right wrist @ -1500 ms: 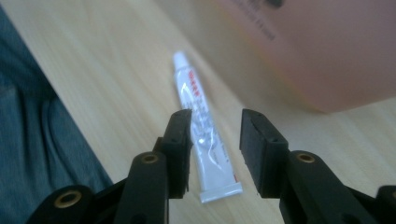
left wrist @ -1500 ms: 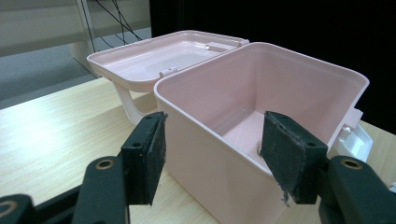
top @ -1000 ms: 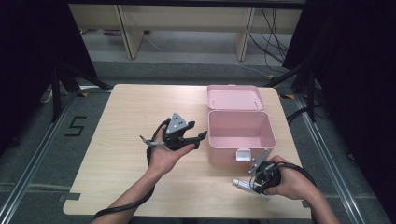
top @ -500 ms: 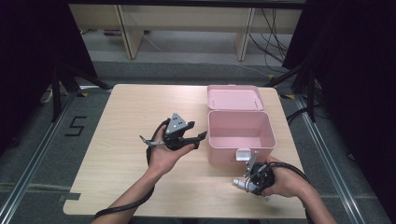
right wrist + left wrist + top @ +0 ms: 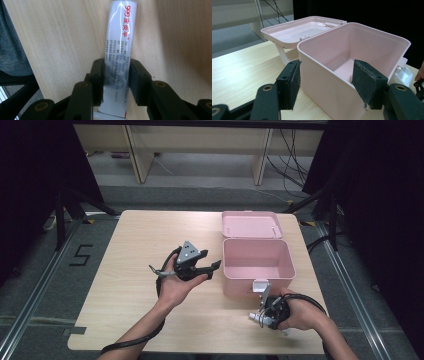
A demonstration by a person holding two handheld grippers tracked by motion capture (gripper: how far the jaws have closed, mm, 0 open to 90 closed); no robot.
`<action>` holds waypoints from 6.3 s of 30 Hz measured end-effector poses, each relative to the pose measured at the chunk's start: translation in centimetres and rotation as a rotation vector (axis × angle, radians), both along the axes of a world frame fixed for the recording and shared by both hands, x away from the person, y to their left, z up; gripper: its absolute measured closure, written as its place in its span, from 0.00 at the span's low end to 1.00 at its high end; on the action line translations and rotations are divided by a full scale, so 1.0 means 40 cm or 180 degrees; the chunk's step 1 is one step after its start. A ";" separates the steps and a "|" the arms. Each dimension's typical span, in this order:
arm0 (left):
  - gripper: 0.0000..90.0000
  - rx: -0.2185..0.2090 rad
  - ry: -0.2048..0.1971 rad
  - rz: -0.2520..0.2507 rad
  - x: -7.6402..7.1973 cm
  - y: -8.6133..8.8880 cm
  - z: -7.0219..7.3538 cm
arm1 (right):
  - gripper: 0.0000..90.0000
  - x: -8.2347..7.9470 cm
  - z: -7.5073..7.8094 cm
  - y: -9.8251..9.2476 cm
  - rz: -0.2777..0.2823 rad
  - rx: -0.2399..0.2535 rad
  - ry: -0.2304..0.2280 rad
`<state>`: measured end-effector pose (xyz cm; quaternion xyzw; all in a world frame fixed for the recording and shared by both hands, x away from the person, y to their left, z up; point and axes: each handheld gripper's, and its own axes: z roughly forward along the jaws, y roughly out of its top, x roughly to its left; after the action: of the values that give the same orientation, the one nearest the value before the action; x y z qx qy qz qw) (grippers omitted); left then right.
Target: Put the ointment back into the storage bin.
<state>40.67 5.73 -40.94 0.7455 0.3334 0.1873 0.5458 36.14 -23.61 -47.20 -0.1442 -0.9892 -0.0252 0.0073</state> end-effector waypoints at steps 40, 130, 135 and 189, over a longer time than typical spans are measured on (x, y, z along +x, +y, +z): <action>0.44 0.0030 -0.0009 -0.0017 0.002 0.001 0.002 | 0.76 0.011 0.165 -0.030 0.0195 0.0022 -0.0046; 0.43 0.0051 -0.0003 0.0005 0.009 0.013 0.004 | 0.76 0.182 0.395 -0.018 0.0365 0.0157 -0.0500; 0.43 0.0049 -0.0006 0.0010 0.010 0.014 0.005 | 0.76 0.200 0.395 -0.016 0.0427 0.0141 -0.0576; 0.43 0.0047 0.0043 0.0038 0.009 0.020 -0.012 | 0.76 0.257 0.291 0.004 0.0522 0.0014 -0.0460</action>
<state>41.03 6.53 -41.44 0.7488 0.3402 0.1880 0.5369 46.43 -23.44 -35.58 -0.0606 -0.9956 -0.0370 -0.0616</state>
